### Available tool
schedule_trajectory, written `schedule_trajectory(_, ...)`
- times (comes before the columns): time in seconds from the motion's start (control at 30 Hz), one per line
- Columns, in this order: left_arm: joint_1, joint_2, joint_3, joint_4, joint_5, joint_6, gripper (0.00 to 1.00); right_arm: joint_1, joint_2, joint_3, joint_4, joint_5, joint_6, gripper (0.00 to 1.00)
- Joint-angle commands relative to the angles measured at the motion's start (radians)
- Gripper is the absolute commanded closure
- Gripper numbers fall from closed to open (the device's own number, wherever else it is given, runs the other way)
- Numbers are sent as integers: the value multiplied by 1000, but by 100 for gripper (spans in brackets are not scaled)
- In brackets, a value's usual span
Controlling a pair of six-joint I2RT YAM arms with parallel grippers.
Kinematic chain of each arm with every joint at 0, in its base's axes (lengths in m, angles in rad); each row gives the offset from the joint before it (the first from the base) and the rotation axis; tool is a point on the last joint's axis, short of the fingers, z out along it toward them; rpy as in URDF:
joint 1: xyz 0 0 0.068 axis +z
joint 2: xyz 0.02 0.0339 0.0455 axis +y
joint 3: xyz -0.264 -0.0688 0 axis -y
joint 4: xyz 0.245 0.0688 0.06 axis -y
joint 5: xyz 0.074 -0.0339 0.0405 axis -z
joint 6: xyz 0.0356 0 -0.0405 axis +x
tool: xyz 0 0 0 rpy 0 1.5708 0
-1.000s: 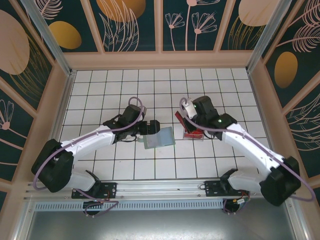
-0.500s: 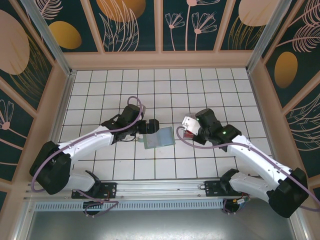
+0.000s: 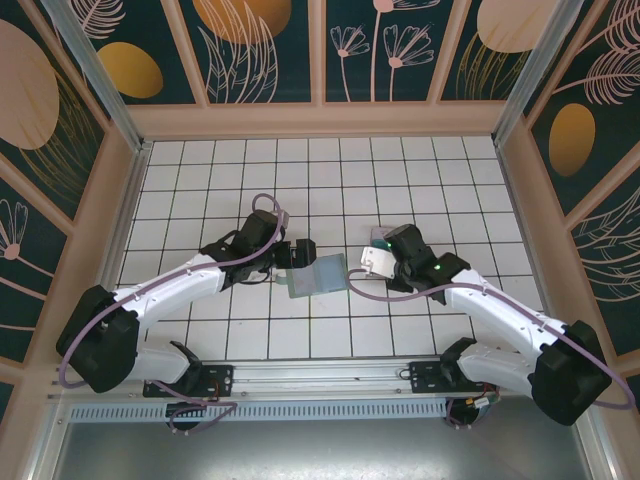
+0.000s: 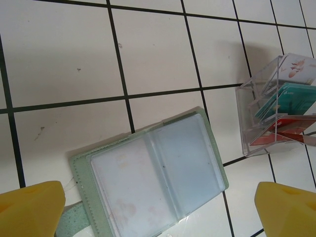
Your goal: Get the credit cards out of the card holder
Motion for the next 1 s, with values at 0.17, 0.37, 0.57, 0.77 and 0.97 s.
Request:
schedule_trajectory(0.17,-2,-37,-26,5,-23,-1,1,6,27,-22,85,21,-61,100)
schedule_trajectory(0.37,-3,-57,-49,12,-23,-9,2,-1,31,-47,93,21,-60,100)
schedule_trajectory(0.57,-3,-69,-63,18,-22,-15,2,-15,27,-59,135,60,-29,77)
schedule_trajectory(0.77,-3,-79,-74,23,-21,-21,1,-38,22,-70,214,102,30,58)
schedule_trajectory(0.97,-3,-87,-92,25,-32,-29,1,-46,19,28,184,34,224,60)
